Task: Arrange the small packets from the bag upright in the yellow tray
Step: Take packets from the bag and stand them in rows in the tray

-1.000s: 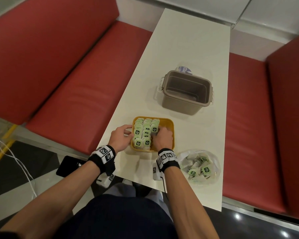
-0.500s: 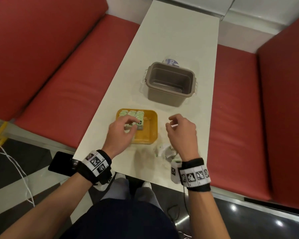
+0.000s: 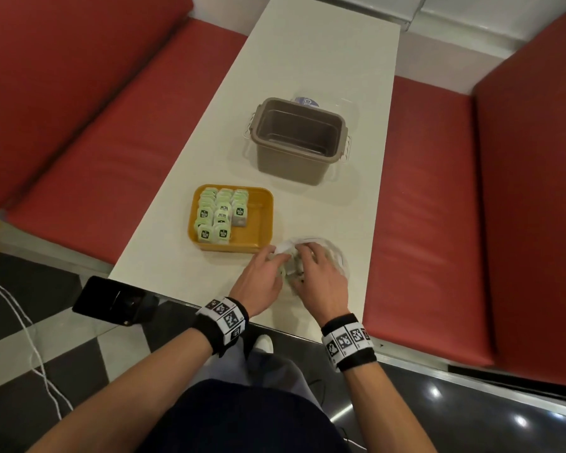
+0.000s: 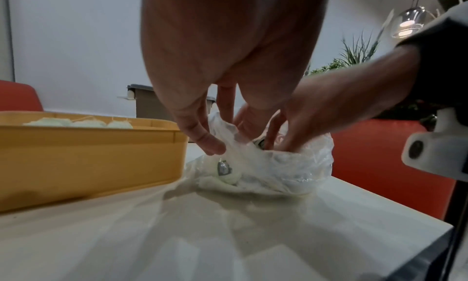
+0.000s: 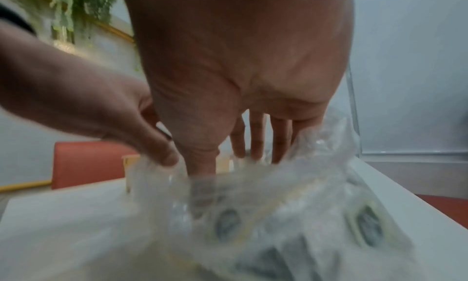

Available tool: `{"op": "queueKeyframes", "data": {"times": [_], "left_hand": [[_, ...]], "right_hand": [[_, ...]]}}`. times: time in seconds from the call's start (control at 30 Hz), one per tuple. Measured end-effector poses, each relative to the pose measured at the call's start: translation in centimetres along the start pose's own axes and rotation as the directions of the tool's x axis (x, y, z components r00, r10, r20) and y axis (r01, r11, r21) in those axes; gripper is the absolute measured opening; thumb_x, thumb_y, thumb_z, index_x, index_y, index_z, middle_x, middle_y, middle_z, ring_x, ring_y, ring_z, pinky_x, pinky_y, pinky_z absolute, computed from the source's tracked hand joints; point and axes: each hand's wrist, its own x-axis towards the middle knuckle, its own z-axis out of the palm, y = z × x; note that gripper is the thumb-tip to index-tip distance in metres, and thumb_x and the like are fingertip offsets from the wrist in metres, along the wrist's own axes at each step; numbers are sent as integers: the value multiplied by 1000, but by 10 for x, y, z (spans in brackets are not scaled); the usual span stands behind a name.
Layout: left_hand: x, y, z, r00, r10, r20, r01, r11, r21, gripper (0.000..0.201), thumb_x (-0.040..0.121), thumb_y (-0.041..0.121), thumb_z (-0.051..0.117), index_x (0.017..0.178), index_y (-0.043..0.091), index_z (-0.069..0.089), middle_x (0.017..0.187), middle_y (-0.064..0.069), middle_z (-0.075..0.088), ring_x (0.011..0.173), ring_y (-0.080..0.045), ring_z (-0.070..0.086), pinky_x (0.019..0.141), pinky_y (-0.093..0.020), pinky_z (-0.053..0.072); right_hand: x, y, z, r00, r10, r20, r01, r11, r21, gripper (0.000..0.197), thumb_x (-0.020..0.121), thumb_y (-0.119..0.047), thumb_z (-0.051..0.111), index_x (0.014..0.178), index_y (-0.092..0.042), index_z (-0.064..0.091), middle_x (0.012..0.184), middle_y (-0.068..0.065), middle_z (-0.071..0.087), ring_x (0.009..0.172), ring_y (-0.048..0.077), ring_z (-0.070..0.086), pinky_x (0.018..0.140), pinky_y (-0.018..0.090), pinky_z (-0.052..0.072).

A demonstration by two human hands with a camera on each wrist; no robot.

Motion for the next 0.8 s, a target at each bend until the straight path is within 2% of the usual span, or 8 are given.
{"op": "queueKeyframes", "data": {"times": [0.07,0.13,0.33,0.47,0.53,0.6,0.67,0.8], "left_hand": [[0,1,-1,1000,-13,-26,13,1000,3,62,99,2,59,158,22,51,162,-13,40,146,-30,48,122,-40,40],[-1,1,-4,999,-2,-39,2,1000,4,64,98,1,59,159,21,50,161,-13,42,144,-30,50,121,-40,42],[-2,7,-7,999,-9,-39,9,1000,4,65,98,3,62,160,19,48,162,-12,40,147,-30,47,121,-37,38],[-1,7,-7,1000,-4,-29,4,1000,-13,68,97,3,62,161,22,47,162,-10,40,147,-28,46,121,-34,37],[-1,7,-7,1000,5,-29,-5,1000,-19,69,97,1,61,161,22,46,160,-9,41,145,-28,48,120,-34,39],[-1,7,-7,999,7,-36,-8,1000,-21,68,97,1,62,160,21,48,159,-9,42,144,-28,49,119,-35,39],[0,4,-8,999,9,-43,-10,1000,-21,67,97,2,63,160,21,48,159,-9,42,144,-28,49,120,-35,38],[0,-3,-8,1000,6,-26,-7,1000,-22,66,98,5,64,160,23,49,160,-8,42,143,-27,51,120,-36,41]], "right_hand": [[-4,4,8,999,17,28,-16,999,-36,86,72,-28,97,146,-21,54,146,4,55,116,31,68,83,42,63],[-6,8,15,997,59,42,-57,997,-57,90,69,-28,98,146,-19,52,140,8,52,111,32,68,80,41,62],[-4,8,11,1000,17,-5,-17,996,-90,42,81,-22,90,116,-16,68,137,8,54,111,31,68,67,38,62],[5,6,11,992,-36,122,56,984,-169,71,78,-36,93,137,-25,56,155,9,52,132,38,62,73,41,63],[10,5,15,986,-51,161,83,977,-198,73,83,-38,88,143,-26,49,140,8,59,121,35,67,70,38,59],[13,1,16,988,-69,139,95,977,-189,56,91,-37,79,138,-25,53,119,8,61,105,29,70,61,34,48],[16,0,18,989,-91,120,112,977,-181,42,95,-39,75,131,-23,60,114,9,61,100,28,68,59,33,43],[17,3,18,988,-119,97,137,967,-215,22,97,-31,75,116,-21,74,103,8,66,92,29,72,58,35,50]]}}
